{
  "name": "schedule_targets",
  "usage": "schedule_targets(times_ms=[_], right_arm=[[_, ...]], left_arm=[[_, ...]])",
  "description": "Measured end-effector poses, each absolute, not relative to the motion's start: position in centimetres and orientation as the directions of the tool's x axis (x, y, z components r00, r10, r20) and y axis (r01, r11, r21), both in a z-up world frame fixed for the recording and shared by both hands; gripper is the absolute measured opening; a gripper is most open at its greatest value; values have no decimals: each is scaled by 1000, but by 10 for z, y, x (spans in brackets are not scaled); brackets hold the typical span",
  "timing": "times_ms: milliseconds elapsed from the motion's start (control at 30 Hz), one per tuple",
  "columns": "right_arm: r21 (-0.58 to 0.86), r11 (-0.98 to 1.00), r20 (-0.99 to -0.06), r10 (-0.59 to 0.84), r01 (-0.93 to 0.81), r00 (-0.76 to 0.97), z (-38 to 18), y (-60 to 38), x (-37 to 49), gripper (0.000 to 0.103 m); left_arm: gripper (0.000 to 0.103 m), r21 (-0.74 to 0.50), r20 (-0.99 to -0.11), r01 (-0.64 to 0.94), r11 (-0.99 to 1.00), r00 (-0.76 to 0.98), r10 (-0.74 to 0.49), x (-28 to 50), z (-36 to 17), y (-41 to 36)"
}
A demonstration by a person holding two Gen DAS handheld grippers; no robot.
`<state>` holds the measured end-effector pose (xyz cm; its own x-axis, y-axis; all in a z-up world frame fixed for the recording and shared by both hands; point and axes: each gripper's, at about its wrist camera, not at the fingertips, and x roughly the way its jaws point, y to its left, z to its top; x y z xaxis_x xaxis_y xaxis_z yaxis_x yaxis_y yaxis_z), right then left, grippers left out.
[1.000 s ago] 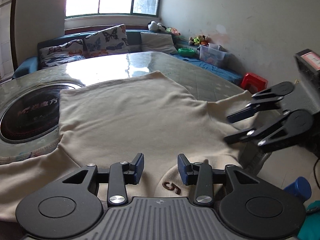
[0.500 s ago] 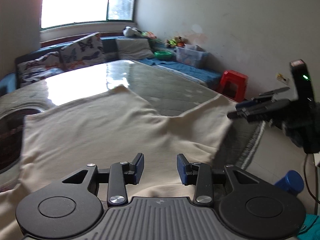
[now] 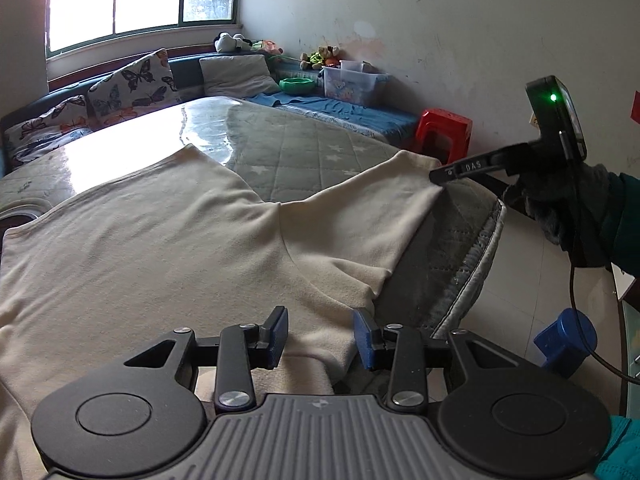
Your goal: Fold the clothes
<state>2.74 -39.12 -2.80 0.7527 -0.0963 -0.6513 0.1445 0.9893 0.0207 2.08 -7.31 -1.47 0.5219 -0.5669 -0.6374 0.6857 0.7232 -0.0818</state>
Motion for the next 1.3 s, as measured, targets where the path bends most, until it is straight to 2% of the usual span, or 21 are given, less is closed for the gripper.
schedule_targets(times_ms=[200,400,500,833,1033,1300], right_arm=[[-33,986,-590,-152,165,793,-12,-393,31,8],[-30,986,-626,-147,165,766,-31,-392,40,8],[-1,985,-614,-135,170,778,-27,-395,38,8],[17,995,-541,-76,101,838,21,-383,34,8],[2,1000,-475,16,-17,880,62,-350,26,8],[-59,957,-417,235,-285,878,104,-264,24,7]], left_arm=[[40,-75,-640,690,720,521,-565,20,-14,-74],[40,-68,-642,693,717,520,-563,19,-14,-75],[40,-72,-639,699,711,515,-572,20,-14,-79],[40,-92,-621,715,693,503,-601,22,-14,-88],[43,-105,-576,675,731,558,-598,20,1,-64],[43,-119,-543,556,823,657,-523,18,8,-15]])
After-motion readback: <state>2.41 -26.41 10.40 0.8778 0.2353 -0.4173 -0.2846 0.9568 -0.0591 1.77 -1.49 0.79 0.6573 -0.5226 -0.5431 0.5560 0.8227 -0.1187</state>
